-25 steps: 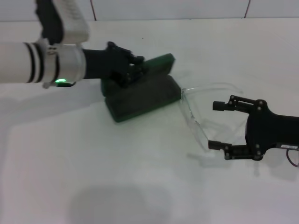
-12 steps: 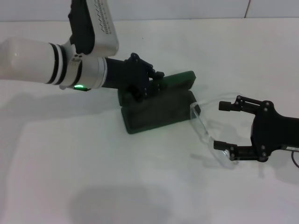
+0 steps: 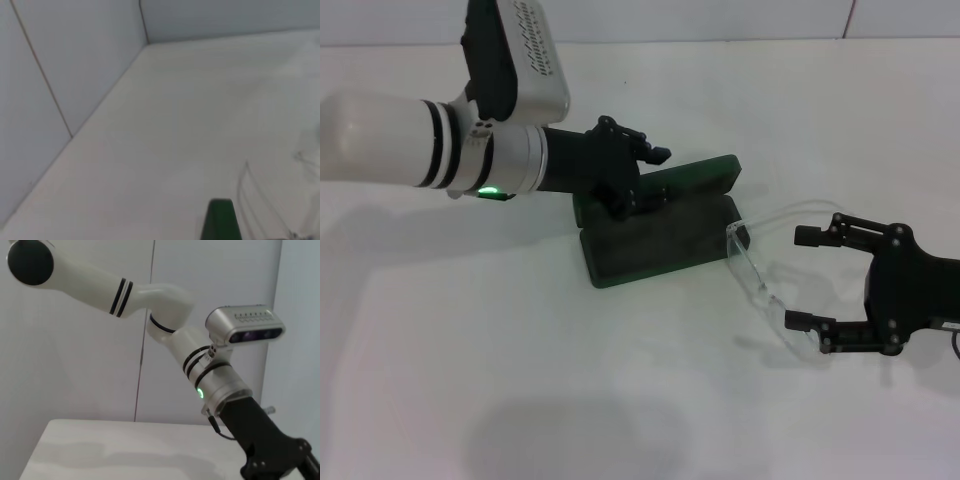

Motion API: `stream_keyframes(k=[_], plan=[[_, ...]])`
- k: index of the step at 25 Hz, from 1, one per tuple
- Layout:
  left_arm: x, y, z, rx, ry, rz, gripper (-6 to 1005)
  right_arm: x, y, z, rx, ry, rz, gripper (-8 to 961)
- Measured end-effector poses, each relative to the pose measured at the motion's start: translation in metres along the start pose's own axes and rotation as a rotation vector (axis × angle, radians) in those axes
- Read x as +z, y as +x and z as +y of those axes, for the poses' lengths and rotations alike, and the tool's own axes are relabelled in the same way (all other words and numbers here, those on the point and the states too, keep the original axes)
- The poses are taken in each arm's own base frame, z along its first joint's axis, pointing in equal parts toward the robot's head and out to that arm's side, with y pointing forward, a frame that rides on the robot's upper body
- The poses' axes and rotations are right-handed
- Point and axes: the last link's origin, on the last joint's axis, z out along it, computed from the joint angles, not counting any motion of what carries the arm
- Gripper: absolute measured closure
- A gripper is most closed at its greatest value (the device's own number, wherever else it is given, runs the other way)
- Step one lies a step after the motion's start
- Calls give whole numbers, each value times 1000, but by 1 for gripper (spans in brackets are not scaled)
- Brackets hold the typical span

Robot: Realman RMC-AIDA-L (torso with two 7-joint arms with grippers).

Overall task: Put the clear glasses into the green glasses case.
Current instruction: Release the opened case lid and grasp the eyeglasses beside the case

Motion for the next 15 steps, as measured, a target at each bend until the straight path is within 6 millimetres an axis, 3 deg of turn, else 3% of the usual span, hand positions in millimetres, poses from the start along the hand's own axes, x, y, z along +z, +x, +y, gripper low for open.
stream_keyframes(k=[4,7,10,15], plan=[[-13,3,-1,-20,54,92,635,-1,0,0,33,-1,2,156],[-26,0,6,-53,86,203,547,-3,-5,-5,79,-7,3,157],[-41,-7,19,-78,103,321,458,-5,-13,-12,157,-41,20,158],[-64,-31,50,-60,164,487,458,-9,-38,-30,359,-99,106,160]])
